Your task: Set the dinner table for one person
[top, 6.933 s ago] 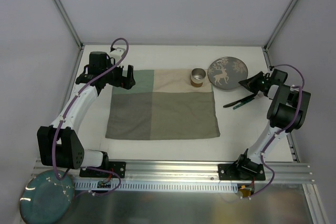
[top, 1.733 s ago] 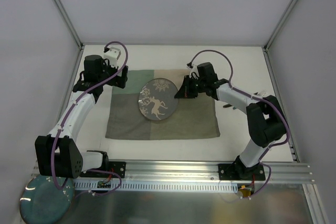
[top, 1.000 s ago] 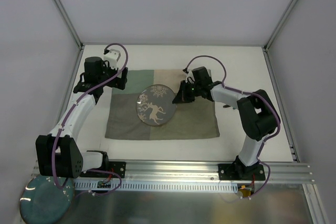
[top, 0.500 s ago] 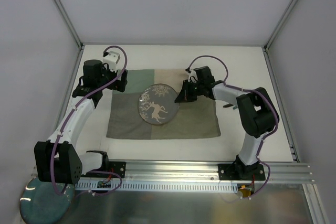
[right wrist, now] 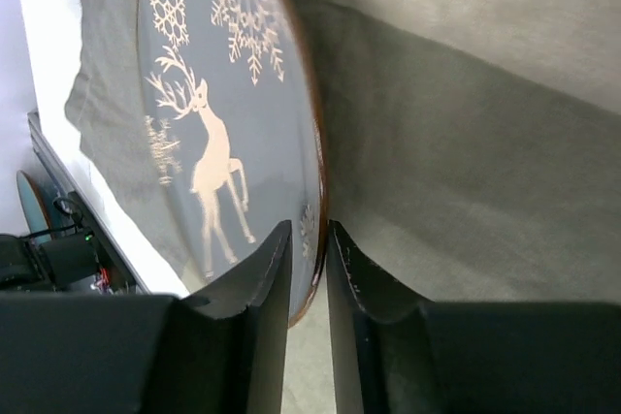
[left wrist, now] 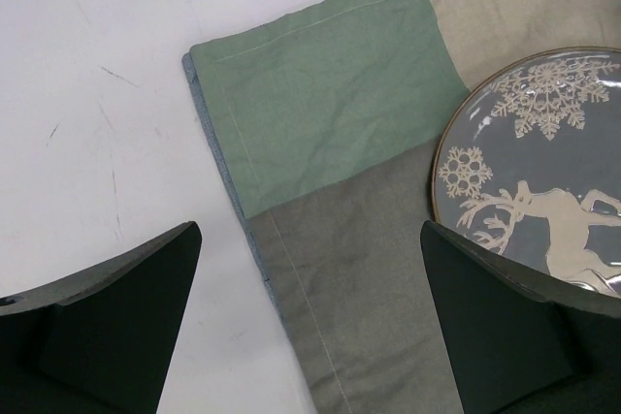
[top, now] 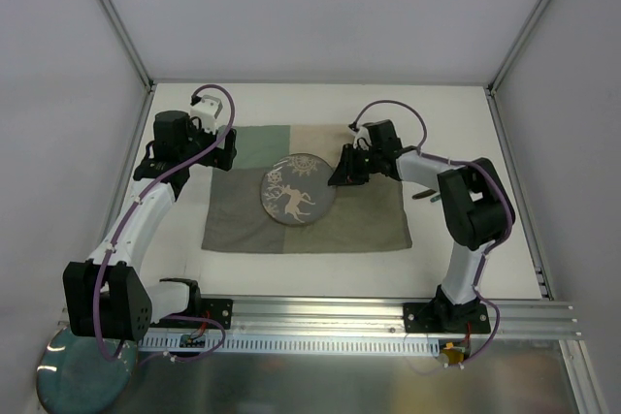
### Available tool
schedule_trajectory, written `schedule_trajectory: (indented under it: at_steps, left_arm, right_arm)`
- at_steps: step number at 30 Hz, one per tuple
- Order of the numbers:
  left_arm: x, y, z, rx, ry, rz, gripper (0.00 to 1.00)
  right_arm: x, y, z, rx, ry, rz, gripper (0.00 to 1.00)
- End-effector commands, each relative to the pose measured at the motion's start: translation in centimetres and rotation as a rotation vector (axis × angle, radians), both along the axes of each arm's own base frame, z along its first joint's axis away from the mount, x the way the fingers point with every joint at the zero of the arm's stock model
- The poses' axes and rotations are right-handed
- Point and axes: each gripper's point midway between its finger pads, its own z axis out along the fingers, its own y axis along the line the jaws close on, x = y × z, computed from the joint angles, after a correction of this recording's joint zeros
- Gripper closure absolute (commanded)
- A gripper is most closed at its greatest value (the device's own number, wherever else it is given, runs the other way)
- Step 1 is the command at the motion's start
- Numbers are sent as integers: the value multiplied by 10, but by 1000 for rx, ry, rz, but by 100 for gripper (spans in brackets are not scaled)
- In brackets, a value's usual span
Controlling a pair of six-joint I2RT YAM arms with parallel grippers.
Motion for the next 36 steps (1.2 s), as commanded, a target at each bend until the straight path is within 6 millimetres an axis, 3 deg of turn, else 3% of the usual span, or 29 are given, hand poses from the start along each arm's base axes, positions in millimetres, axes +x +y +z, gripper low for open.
schedule_trajectory:
  at_steps: [1, 5, 7, 11, 18, 23, 26, 36]
  left_arm:
    - [1, -3, 0, -29, -7, -11, 1]
    - [1, -3, -1, -30, -2, -14, 1]
    - [1, -4, -3, -31, 3, -16, 1]
    - [2, -5, -3, -34, 3, -22, 1]
    - [0, -8, -4, -46, 9, -36, 1]
    - [-11, -20, -14, -97, 63, -76, 1]
    - [-19, -22, -26, -108, 95, -85, 1]
    - [-27, -23, -35, -113, 116, -92, 1]
  right_arm:
    - [24, -4, 14, -3, -93, -10, 76]
    - [27, -6, 15, -8, -97, -15, 65]
    - [28, -7, 15, -4, -94, -14, 70]
    - [32, -8, 20, -6, -108, -15, 60]
    - [38, -16, 31, -11, -122, -29, 52]
    - [37, -22, 38, -16, -137, -39, 50]
    - [32, -24, 34, -15, -123, -45, 50]
    - [20, -17, 14, 21, -43, -56, 50]
